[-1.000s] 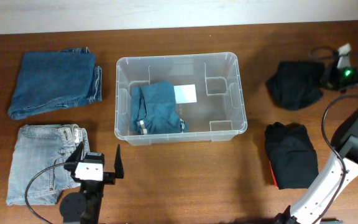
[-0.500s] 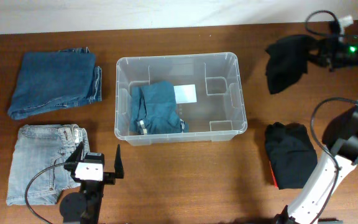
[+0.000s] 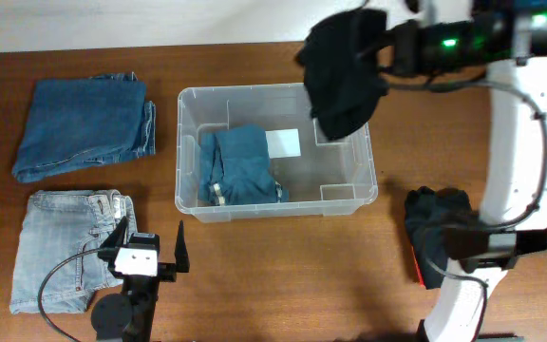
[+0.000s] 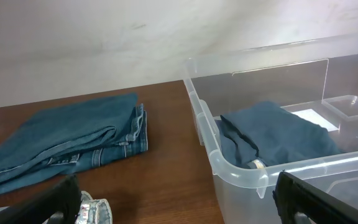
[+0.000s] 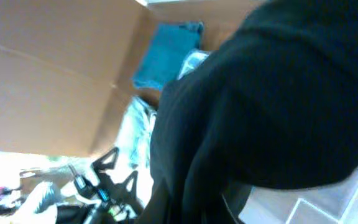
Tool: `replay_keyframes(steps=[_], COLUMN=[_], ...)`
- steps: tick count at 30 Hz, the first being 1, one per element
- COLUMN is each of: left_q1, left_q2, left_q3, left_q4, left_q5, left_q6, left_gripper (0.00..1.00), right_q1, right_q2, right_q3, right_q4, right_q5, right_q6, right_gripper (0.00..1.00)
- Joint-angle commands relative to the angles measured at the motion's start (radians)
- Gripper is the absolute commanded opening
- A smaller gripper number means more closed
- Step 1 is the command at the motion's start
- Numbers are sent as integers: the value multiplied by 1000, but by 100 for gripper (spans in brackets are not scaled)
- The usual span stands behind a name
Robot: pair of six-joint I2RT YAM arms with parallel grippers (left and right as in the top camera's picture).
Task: Pack container
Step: 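Lift the black garment and carry it over the bin, then lower the black garment beside the denim and release it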
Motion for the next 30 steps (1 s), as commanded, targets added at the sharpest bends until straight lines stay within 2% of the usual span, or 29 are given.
replay_keyframes(steps=[1, 5, 10, 17, 25, 30], left_q1=[5, 5, 5, 5, 5, 5], left_q2=[-6, -6, -6, -6, -6, -6], left_q3=[-6, -6, -6, -6, -6, -6], left_q4=[0, 0, 0, 0, 0, 0], left_q5=[-7, -7, -7, -7, -7, -7], left_q6=[16, 16, 16, 16, 16, 16], left_gripper=[99, 100, 99, 99, 99, 99], right_q1=[143, 272, 382, 423, 424, 421], right_q2=[27, 55, 90, 127, 127, 127], right_q3=[-1, -8, -65, -206, -486, -533], right_q4=[23, 71, 120, 189, 360, 392], right_q5=[357, 544, 694, 698, 633, 629], right_q6=[222, 371, 460, 497, 501, 500], right_gripper=[4, 4, 4, 4, 4, 4])
